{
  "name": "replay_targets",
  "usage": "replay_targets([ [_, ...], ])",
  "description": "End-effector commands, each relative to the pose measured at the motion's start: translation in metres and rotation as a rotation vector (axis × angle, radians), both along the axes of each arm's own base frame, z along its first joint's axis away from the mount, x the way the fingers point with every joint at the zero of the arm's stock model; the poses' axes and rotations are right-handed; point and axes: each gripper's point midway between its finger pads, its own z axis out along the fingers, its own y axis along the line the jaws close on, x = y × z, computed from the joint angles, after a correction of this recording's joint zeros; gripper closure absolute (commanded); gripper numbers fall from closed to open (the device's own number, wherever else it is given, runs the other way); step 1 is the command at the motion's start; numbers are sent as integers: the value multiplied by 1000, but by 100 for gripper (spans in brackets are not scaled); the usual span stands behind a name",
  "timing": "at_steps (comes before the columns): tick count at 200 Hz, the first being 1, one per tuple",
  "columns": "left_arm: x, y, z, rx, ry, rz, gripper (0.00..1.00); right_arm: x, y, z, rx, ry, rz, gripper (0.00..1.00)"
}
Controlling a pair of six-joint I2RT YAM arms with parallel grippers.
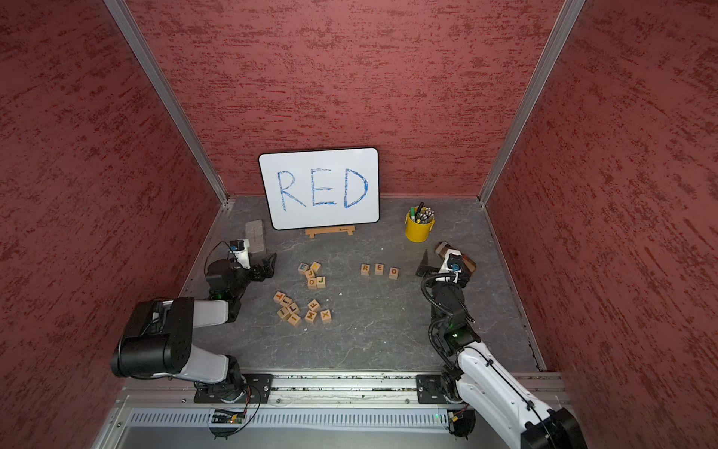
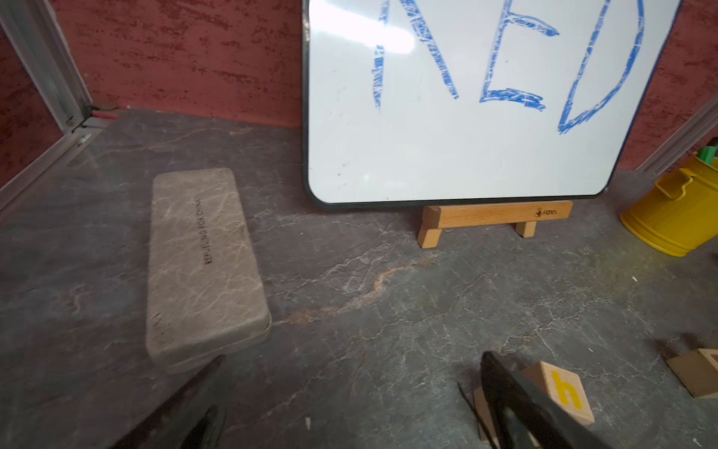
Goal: Assemble the uppercase word "red" with letter blocks
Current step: Reset both arms
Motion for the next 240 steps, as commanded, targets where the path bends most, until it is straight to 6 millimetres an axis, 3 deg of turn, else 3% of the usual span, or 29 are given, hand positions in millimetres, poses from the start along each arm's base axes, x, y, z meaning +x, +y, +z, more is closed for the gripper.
replay_targets([
  [1, 5, 9, 12, 37, -65, 39, 0, -3, -21, -2, -21, -56, -74, 1],
  [43, 9, 11, 10, 24, -37, 35, 1, 20, -30, -33, -76, -26, -6, 1],
  [73, 10, 11, 10, 29, -37, 37, 1, 38, -30, -24, -61, -76, 38, 1],
  [102, 11, 11, 10, 29, -35, 38, 1, 47, -31, -47, -34, -59, 70, 1],
  [145, 11, 10, 9, 32, -32, 40, 0, 54, -36, -51, -17, -37, 57, 1],
  [176, 13, 9, 7, 50, -20, 58, 1, 76, -33, -60, -23, 38, 74, 1],
  [240, 14, 10, 7, 61, -17, 73, 1, 76, -33, -60, -23, 37, 76, 1],
])
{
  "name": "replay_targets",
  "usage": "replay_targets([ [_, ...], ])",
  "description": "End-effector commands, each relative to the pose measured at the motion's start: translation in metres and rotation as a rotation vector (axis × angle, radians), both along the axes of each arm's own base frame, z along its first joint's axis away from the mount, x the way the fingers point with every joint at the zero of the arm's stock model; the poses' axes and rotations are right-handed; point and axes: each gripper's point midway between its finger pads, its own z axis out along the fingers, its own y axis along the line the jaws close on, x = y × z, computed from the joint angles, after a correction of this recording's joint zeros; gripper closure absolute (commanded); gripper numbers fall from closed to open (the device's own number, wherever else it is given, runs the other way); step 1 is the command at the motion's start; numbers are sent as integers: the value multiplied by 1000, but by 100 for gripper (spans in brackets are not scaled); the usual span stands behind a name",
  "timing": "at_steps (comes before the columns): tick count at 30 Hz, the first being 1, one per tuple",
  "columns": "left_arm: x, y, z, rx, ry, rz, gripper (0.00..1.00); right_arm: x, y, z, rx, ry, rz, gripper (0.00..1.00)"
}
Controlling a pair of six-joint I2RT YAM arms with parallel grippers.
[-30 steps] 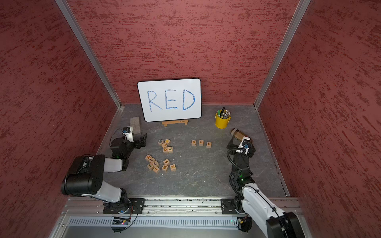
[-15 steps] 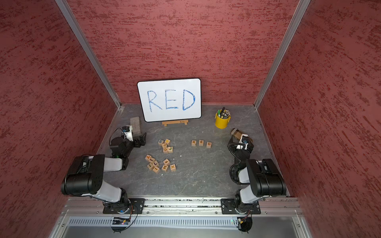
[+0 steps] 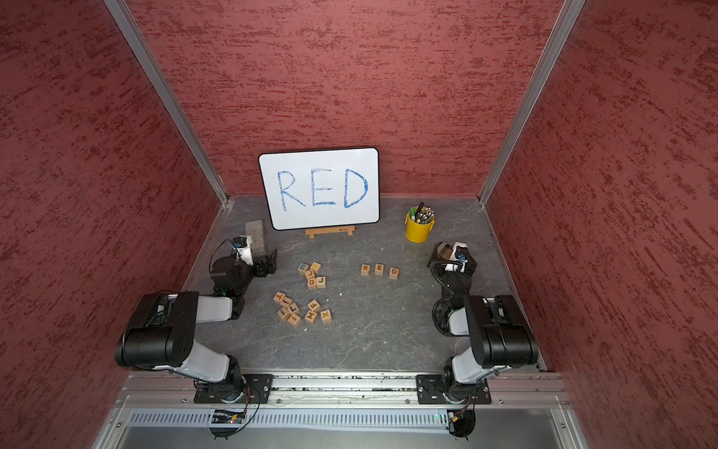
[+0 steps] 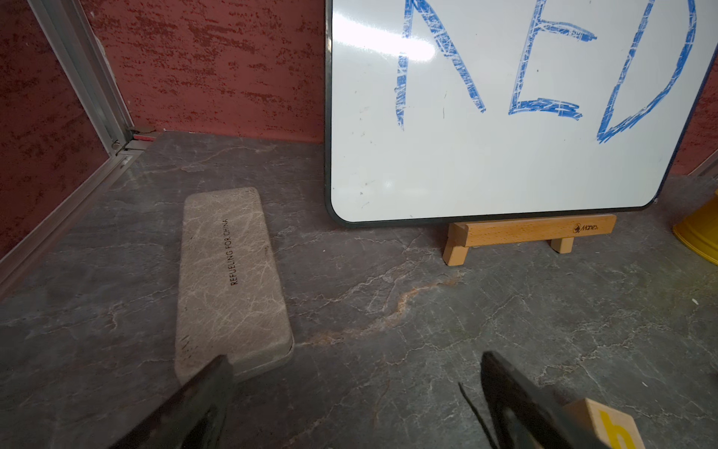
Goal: Assemble the uppercase word "red" with letter blocks
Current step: Reset both arms
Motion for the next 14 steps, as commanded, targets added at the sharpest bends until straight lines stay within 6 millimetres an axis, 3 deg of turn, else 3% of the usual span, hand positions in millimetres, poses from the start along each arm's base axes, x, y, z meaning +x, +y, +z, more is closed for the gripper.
replay_targets([
  [1, 4, 2, 5, 20, -14, 8, 1, 1, 1, -1, 5, 5, 14, 1],
  [14, 5, 1, 5, 22, -15, 7, 0, 1, 1, -1, 5, 6, 13, 1],
])
